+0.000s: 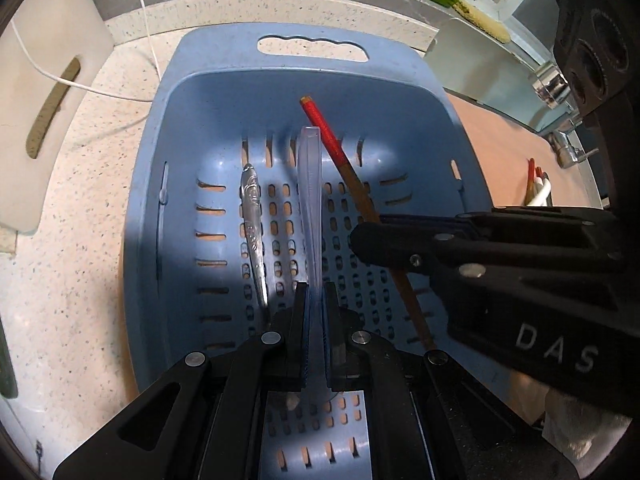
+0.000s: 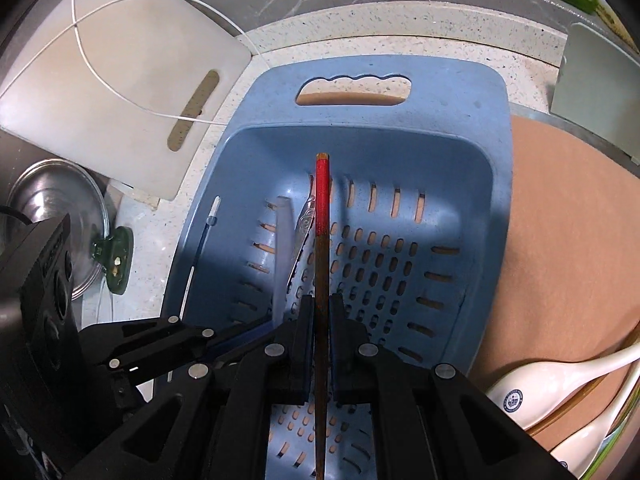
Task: Organize utensils
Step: 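Lower both items into the basket and open both tools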
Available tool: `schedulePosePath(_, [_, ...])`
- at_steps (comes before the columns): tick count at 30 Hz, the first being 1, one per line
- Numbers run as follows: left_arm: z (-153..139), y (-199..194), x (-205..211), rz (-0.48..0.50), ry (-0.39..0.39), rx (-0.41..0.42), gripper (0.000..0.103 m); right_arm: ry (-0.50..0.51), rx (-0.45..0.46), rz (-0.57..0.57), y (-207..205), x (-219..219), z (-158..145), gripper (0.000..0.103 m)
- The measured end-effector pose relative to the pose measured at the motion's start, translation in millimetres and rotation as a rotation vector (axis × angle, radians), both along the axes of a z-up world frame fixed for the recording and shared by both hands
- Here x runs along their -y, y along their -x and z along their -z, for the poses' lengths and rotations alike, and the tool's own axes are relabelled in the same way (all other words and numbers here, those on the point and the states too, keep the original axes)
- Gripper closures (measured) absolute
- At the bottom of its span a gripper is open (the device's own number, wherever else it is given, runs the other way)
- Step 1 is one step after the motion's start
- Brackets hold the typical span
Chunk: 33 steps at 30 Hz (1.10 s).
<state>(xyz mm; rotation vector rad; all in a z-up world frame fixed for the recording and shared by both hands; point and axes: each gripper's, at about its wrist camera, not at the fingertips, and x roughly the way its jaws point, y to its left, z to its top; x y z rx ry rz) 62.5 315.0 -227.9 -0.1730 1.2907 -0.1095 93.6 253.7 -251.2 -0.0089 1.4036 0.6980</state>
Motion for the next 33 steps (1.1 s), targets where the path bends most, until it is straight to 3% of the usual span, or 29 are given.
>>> schedulePosePath(15, [10.4,-7.5,-10.5,-0.037,0.04,-0.001,0.098,0.057,-0.017,0.038,-4.5,-14.1,14.8,0.096])
schedulePosePath(28, [7.6,-3.2,-15.7,-0.02,0.058,0.008,0.097,0.038,-0.015,0.062,-9.4,-12.8,13.0,0.095])
schedulePosePath(33, [0.6,1.2,-18.0,-0.03,0.048,0.017,0.097,0.011,0.012,0.055,-9.7,-7.9,1.4,0.087])
